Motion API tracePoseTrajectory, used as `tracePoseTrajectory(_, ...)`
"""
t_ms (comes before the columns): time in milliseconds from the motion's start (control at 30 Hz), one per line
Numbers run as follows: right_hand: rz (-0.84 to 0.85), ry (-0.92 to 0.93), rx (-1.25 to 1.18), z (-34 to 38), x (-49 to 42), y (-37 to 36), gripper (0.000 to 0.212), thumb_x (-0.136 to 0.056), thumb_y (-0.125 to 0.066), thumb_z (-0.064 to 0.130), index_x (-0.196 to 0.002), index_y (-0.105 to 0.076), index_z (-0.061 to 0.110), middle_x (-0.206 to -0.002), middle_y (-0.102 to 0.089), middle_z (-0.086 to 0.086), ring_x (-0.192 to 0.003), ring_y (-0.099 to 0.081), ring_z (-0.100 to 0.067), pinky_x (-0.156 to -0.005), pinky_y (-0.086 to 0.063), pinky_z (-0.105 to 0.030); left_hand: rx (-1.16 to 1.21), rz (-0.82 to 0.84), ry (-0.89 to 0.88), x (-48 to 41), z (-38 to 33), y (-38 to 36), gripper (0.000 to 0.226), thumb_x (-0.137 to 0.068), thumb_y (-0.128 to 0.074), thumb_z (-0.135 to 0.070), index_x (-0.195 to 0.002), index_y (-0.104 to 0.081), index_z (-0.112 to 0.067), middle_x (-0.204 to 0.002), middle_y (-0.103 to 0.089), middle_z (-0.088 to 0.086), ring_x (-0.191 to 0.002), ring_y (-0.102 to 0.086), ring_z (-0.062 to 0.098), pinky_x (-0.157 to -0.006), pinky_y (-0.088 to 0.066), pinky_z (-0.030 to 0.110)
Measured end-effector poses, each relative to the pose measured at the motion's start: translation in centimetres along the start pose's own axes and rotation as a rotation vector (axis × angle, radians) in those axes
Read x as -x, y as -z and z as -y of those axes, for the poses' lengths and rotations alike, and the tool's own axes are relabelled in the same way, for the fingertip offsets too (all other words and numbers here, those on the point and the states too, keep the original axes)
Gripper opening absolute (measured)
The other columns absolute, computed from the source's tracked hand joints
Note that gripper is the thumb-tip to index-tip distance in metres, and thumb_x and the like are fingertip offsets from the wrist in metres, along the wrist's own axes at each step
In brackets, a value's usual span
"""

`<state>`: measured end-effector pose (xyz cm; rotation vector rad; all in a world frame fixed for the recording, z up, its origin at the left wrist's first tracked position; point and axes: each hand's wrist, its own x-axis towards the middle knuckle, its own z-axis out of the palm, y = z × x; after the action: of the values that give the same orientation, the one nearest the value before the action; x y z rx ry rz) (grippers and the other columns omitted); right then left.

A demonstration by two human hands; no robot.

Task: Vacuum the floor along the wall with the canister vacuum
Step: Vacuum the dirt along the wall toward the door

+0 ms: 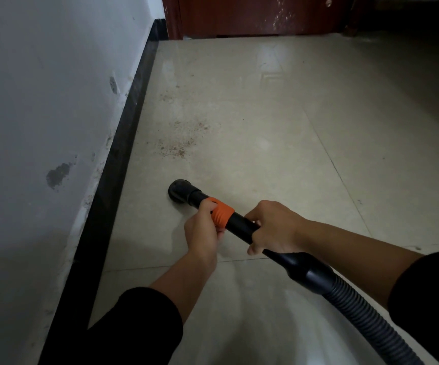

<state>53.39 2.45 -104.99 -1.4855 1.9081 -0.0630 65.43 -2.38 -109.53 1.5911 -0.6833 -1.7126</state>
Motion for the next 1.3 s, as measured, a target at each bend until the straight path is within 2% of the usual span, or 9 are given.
tracePoseTrajectory(100,0.0,-0.021,-0.013,-0.7,0.5,0.2,0.025,-0.068,-0.081,0.02,-0.087,-0.067,0.019,-0.069,-0.058,0.003,-0.063,-0.054,-0.011,-0.053,-0.037,-0.022,-0.055,0.019,0.009,0.4,0.2,-0.5,0.019,-0.086,-0.061,-0.025,-0.075,-0.06,-0.01,-0.069,-0.06,0.008,-0.068,-0.058,0.021,-0.072,-0.048,0.035)
tracePoseTrajectory(233,0.0,-0.042,-0.023,-1.4,1.0,0.5,0.028,-0.067,-0.082,0.02,-0.092,-0.07,0.016,-0.072,-0.061,0.001,-0.064,-0.056,-0.013,-0.054,-0.038,-0.022,-0.088,0.036,0.009,1.1,0.4,-1.1,0.023,-0.087,-0.06,-0.026,-0.071,-0.059,-0.011,-0.063,-0.06,0.007,-0.069,-0.057,0.023,-0.073,-0.046,0.036)
tracePoseTrajectory(467,-0.003,-0.045,-0.066,-3.0,0.9,1.3,0.03,-0.067,-0.082,0.021,-0.094,-0.072,0.01,-0.075,-0.064,-0.004,-0.065,-0.058,-0.016,-0.055,-0.041,-0.023,-0.201,0.056,0.033,1.0,0.1,-2.3,0.024,-0.09,-0.059,-0.029,-0.074,-0.057,-0.011,-0.068,-0.065,0.008,-0.073,-0.062,0.024,-0.088,-0.053,0.04)
tracePoseTrajectory(633,-0.029,-0.04,-0.175,-4.2,-0.9,1.9,0.028,-0.065,-0.083,0.019,-0.089,-0.073,0.008,-0.074,-0.067,-0.006,-0.062,-0.058,-0.015,-0.054,-0.043,-0.023,-0.286,0.04,0.059,-0.9,-1.8,-4.7,0.02,-0.091,-0.057,-0.026,-0.09,-0.056,-0.007,-0.077,-0.063,0.01,-0.07,-0.063,0.02,-0.081,-0.055,0.036)
tracePoseTrajectory(767,-0.068,-0.052,-0.285,-4.8,-2.9,2.7,0.024,-0.066,-0.082,0.015,-0.084,-0.071,0.006,-0.07,-0.064,-0.004,-0.062,-0.059,-0.016,-0.055,-0.042,-0.023,-0.322,0.054,0.065,-2.3,-3.6,-6.8,0.021,-0.094,-0.055,-0.024,-0.105,-0.052,-0.007,-0.081,-0.06,0.011,-0.07,-0.06,0.019,-0.063,-0.052,0.028)
tracePoseTrajectory(867,-0.078,-0.064,-0.326,-4.8,-4.1,2.4,0.022,-0.067,-0.081,0.012,-0.084,-0.069,0.007,-0.068,-0.063,-0.004,-0.062,-0.059,-0.016,-0.055,-0.042,-0.023,-0.333,0.061,0.071,-2.8,-3.9,-7.0,0.022,-0.096,-0.054,-0.026,-0.109,-0.052,-0.008,-0.088,-0.061,0.011,-0.072,-0.06,0.018,-0.057,-0.049,0.026)
tracePoseTrajectory(933,-0.074,-0.062,-0.325,-4.6,-4.5,1.8,0.02,-0.068,-0.08,0.012,-0.084,-0.067,0.009,-0.068,-0.063,-0.003,-0.063,-0.061,-0.017,-0.054,-0.041,-0.023,-0.342,0.054,0.08,-3.2,-3.5,-6.5,0.029,-0.097,-0.055,-0.03,-0.115,-0.053,-0.007,-0.095,-0.063,0.013,-0.072,-0.062,0.018,-0.058,-0.05,0.026)
tracePoseTrajectory(1067,-0.081,-0.062,-0.301,-4.0,-4.9,1.6,0.018,-0.068,-0.079,0.013,-0.08,-0.066,0.01,-0.068,-0.063,-0.004,-0.062,-0.06,-0.017,-0.054,-0.045,-0.024,-0.335,0.057,0.076,-4.3,-3.5,-5.4,0.029,-0.095,-0.058,-0.032,-0.109,-0.055,-0.006,-0.083,-0.061,0.009,-0.07,-0.061,0.016,-0.061,-0.052,0.026)
tracePoseTrajectory(1300,-0.109,-0.052,-0.298,-2.4,-5.8,2.1,0.021,-0.069,-0.077,0.012,-0.086,-0.067,0.009,-0.072,-0.064,-0.006,-0.069,-0.064,-0.022,-0.064,-0.053,-0.031,-0.299,0.05,0.055,-5.3,-4.5,-5.0,0.029,-0.095,-0.057,-0.03,-0.11,-0.053,-0.005,-0.083,-0.059,0.008,-0.073,-0.061,0.016,-0.074,-0.05,0.03)
